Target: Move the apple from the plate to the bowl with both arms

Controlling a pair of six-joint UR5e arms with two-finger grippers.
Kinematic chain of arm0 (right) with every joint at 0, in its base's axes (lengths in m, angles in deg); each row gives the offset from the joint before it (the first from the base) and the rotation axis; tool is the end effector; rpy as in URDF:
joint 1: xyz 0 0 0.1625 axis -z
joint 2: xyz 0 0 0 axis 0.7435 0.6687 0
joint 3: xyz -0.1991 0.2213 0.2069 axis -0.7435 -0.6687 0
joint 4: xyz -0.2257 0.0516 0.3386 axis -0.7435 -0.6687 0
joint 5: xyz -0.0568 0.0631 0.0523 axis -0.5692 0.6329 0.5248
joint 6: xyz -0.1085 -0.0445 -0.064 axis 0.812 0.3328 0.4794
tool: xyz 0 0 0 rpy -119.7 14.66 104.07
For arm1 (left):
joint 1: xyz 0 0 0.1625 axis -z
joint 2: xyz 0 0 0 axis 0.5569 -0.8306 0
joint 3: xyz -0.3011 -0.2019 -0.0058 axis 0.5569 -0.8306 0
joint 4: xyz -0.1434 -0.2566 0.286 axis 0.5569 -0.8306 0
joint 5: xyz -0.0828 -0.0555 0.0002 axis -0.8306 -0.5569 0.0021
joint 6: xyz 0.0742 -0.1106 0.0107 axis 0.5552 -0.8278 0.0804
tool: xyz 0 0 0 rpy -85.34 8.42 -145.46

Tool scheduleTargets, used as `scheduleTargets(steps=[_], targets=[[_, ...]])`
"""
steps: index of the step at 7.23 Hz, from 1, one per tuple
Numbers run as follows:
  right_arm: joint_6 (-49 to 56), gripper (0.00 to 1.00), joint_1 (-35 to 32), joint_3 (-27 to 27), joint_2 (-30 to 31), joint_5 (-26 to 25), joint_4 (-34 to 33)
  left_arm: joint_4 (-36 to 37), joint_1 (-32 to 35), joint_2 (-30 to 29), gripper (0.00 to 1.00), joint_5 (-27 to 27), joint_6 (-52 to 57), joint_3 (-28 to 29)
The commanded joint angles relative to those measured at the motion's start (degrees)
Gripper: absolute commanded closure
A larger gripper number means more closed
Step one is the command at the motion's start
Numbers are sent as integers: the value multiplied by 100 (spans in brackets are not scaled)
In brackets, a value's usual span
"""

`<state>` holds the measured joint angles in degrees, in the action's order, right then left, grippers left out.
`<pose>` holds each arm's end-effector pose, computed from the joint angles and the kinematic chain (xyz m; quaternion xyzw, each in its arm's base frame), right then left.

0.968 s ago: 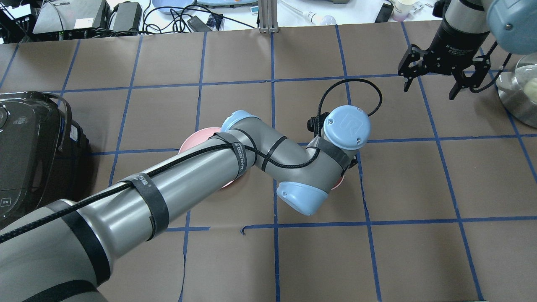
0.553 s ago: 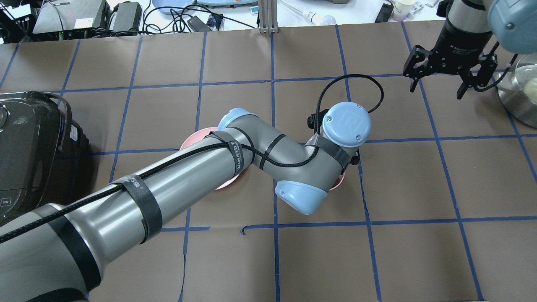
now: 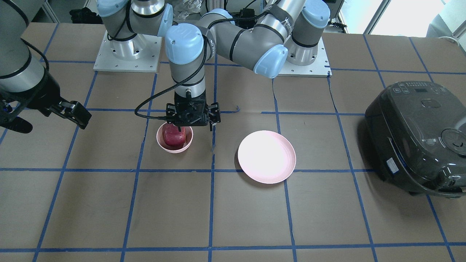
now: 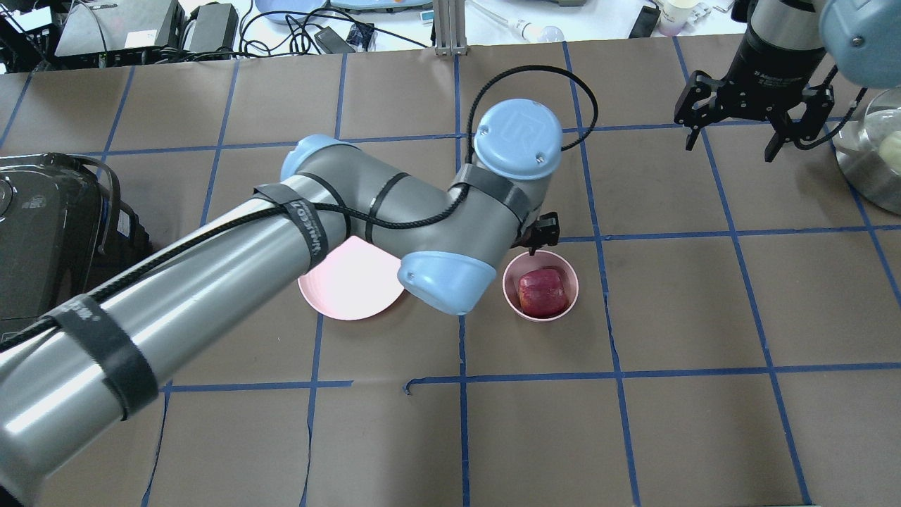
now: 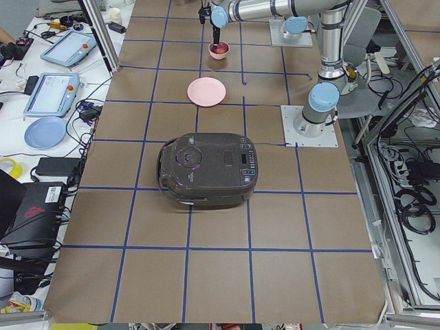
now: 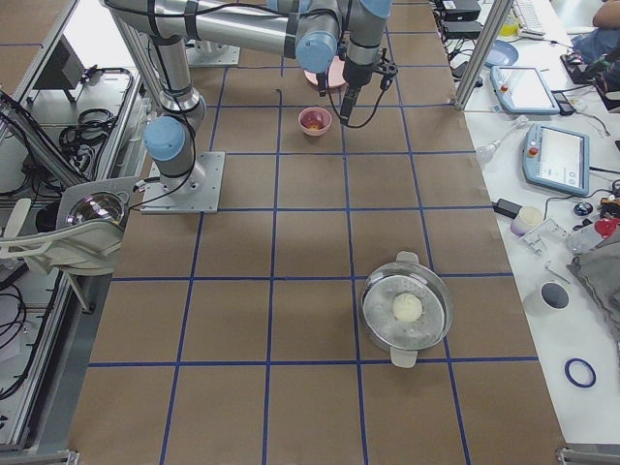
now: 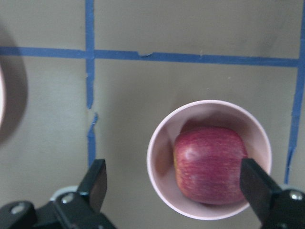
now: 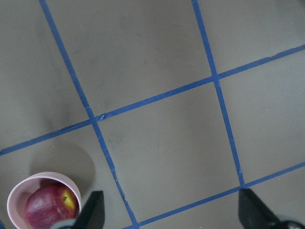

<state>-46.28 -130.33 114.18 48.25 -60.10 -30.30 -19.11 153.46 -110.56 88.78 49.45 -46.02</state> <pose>0.0524 -0.5323 0.3478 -0.1504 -0.9873 -0.0339 0.0388 -0.3982 -0.4467 0.2199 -0.0217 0.9987 -0.0465 0.0067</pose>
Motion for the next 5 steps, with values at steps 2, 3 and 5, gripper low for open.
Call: scheduleTargets(steps=[2,3,5], targets=[[-8,0,-541,5,236,218,54,-1225,-1540,1152,0,-206,1821,32],[1,0,-620,31,351,218,63,-1489,-2147,1486,0,-286,2462,41],[36,0,-952,145,623,436,185,-1816,-2870,1979,0,-330,3003,76]])
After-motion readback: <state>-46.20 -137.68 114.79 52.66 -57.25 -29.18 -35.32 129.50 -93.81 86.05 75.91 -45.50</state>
